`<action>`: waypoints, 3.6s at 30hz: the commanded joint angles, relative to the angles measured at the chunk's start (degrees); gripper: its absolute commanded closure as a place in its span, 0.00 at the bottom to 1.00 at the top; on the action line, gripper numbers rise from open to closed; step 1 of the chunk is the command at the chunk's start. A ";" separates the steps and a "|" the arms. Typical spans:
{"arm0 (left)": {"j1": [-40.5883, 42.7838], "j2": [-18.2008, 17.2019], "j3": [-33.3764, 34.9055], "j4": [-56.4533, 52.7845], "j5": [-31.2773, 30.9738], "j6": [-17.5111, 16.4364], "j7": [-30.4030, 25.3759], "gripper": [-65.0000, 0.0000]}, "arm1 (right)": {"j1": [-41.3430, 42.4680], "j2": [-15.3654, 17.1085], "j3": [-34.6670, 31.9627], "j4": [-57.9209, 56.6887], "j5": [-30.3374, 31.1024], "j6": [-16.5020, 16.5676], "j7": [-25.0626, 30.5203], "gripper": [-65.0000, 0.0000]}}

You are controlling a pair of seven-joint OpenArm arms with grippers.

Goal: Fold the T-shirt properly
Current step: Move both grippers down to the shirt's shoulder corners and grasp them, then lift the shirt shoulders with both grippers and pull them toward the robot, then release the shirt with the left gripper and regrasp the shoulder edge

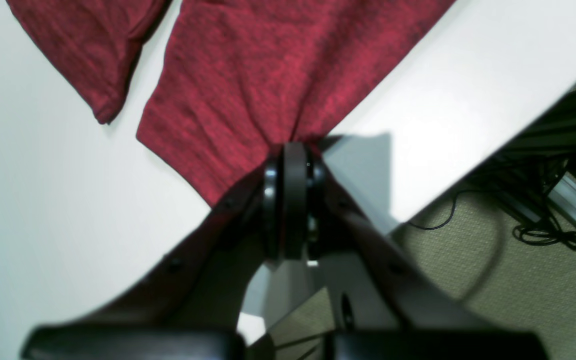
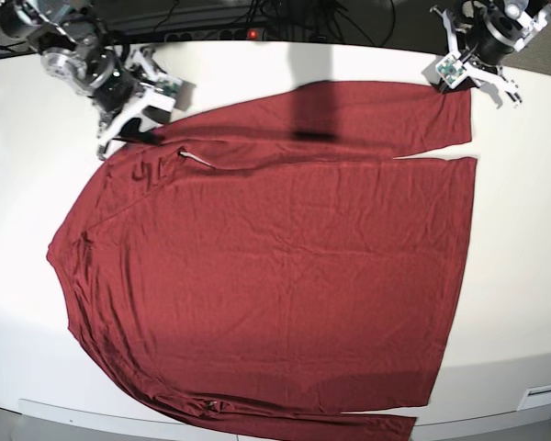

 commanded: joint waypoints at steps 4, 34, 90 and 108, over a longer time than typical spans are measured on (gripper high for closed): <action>1.25 -0.17 0.28 -0.66 1.55 -2.89 3.91 1.00 | 3.06 0.79 -4.52 0.02 -0.96 0.22 -2.51 0.59; 4.90 -0.17 -3.54 17.18 -9.62 4.31 5.92 1.00 | 4.55 4.90 -3.37 4.07 -0.68 -14.53 -7.65 1.00; -37.51 -1.29 -3.63 -15.78 -17.16 6.86 12.76 0.97 | 32.09 -9.38 2.27 -13.68 22.08 0.33 -8.07 1.00; -37.31 -1.97 -3.63 -14.10 -18.16 5.03 14.78 0.64 | 35.98 -9.35 2.27 -13.66 26.05 16.65 -7.98 0.60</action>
